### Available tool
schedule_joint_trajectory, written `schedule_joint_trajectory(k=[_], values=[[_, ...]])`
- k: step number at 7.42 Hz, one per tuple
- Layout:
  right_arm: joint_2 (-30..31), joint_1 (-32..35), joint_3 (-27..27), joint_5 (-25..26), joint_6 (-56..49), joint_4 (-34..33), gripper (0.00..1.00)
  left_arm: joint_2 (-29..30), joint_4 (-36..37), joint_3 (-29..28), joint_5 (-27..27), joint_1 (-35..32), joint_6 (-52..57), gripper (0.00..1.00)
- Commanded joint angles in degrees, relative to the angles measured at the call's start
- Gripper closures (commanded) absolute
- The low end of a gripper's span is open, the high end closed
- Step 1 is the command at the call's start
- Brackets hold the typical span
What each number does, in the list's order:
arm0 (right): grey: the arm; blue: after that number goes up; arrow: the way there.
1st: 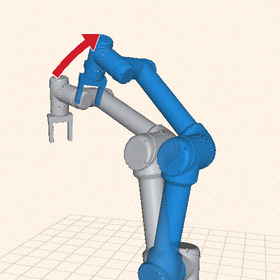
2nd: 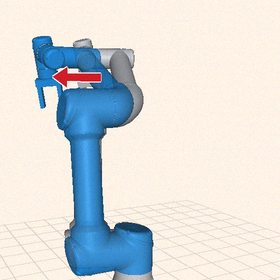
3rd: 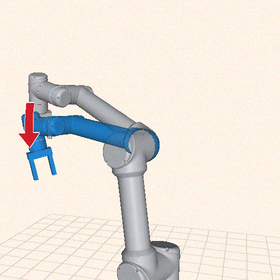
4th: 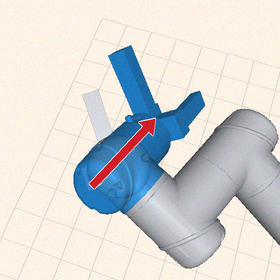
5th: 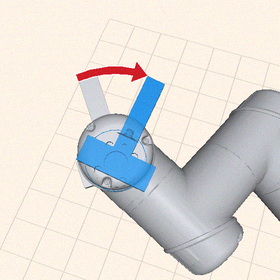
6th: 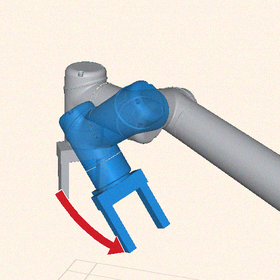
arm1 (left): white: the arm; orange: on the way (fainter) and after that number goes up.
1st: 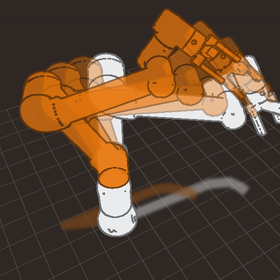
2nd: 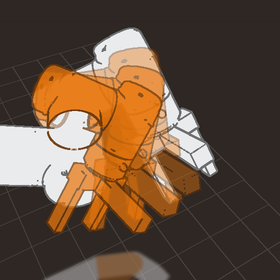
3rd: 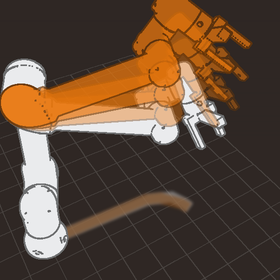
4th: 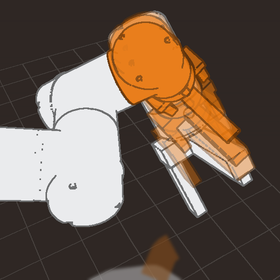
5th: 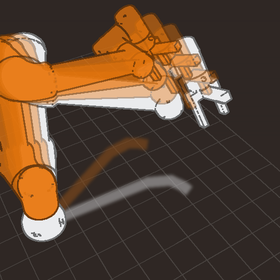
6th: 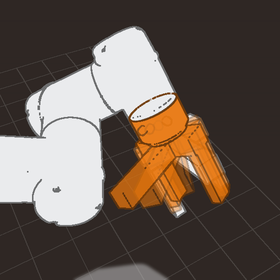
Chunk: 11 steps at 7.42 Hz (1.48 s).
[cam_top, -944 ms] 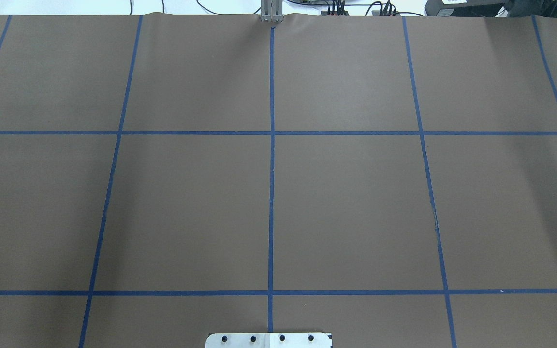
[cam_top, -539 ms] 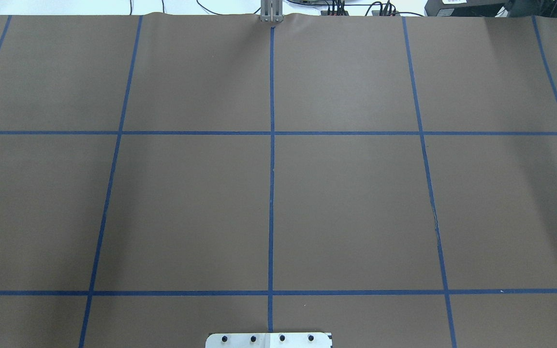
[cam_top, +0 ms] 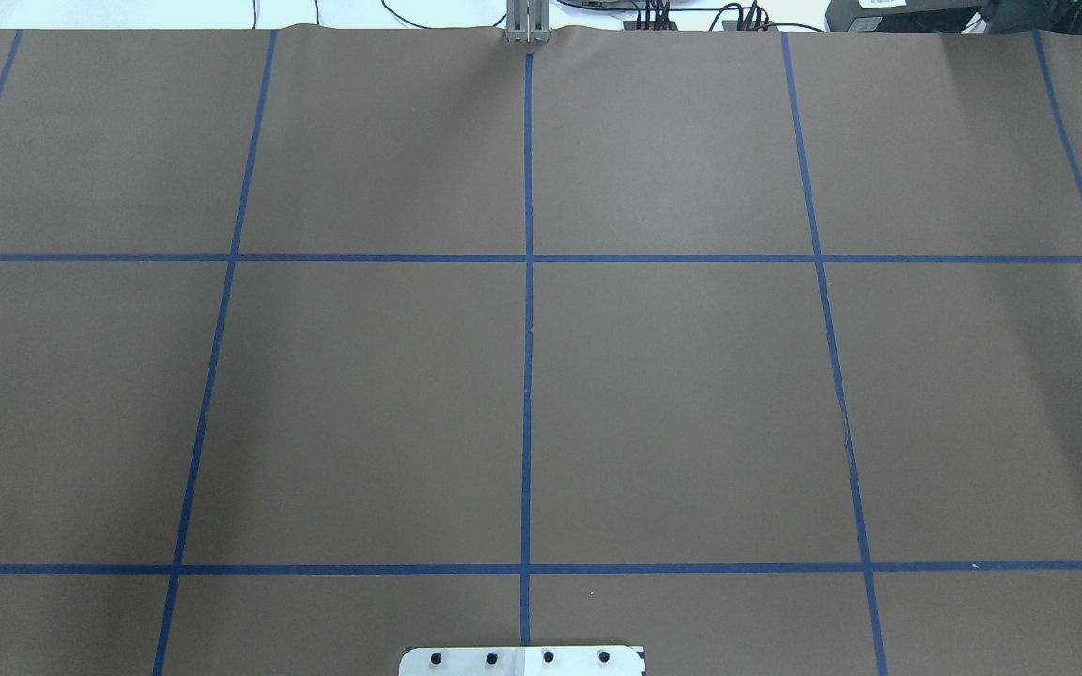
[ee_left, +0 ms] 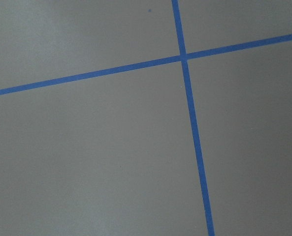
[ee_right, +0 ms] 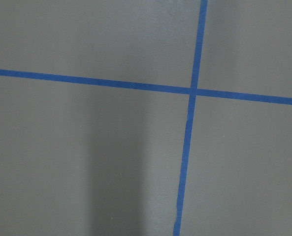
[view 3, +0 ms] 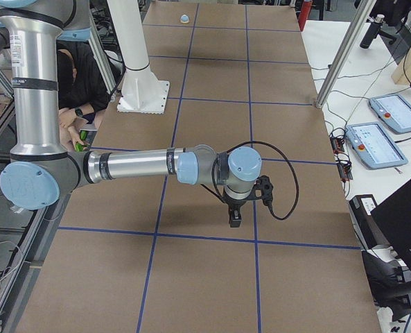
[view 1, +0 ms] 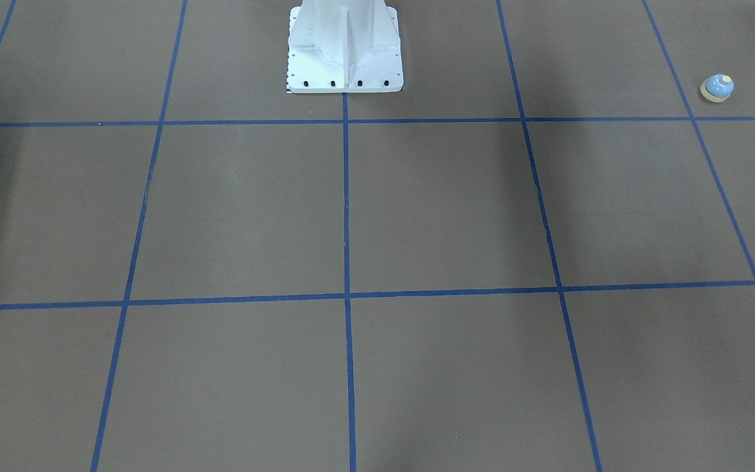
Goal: Place and press bell with both arms
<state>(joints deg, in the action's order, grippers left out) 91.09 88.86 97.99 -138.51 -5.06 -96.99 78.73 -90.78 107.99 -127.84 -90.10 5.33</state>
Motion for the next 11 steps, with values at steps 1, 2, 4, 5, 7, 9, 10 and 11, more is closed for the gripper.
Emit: schedule_joint_trajectory(k=[1, 2, 4, 5, 7, 9, 10, 11], values=[[0.14, 0.0, 0.53, -0.18, 0.05, -0.04, 0.0, 1.07, 0.69, 1.96, 0.21, 0.09, -4.06, 0.0], [0.14, 0.0, 0.54, -0.18, 0.05, -0.04, 0.0, 1.16, 0.87, 1.96, 0.48, 1.57, -6.71, 0.0], [0.4, 0.0, 0.45, -0.01, 0.14, -0.04, 0.0, 0.55, 4.63, 5.46, 0.48, 1.59, -8.13, 0.0], [0.49, -0.09, 0.45, 0.08, 0.14, -0.04, 0.0, 1.16, 8.48, 7.57, 2.22, 1.76, -12.84, 0.0], [0.93, 0.0, 0.45, 0.61, 0.05, -0.04, 0.0, 1.16, 16.21, 16.51, 7.15, 6.05, -23.03, 0.0], [0.41, 0.0, 0.27, 0.96, -0.04, -0.04, 0.0, 0.9, 20.36, 24.16, 12.3, 13.42, -40.13, 0.0], [0.58, 0.0, 0.36, 3.22, -0.04, -0.04, 0.0, 0.9, 23.95, 27.42, 15.13, 18.07, -48.58, 0.0], [0.93, -0.09, -0.07, 6.64, -0.12, -0.04, 0.0, 0.9, 25.12, 28.67, 17.94, 22.64, -60.75, 0.0]])
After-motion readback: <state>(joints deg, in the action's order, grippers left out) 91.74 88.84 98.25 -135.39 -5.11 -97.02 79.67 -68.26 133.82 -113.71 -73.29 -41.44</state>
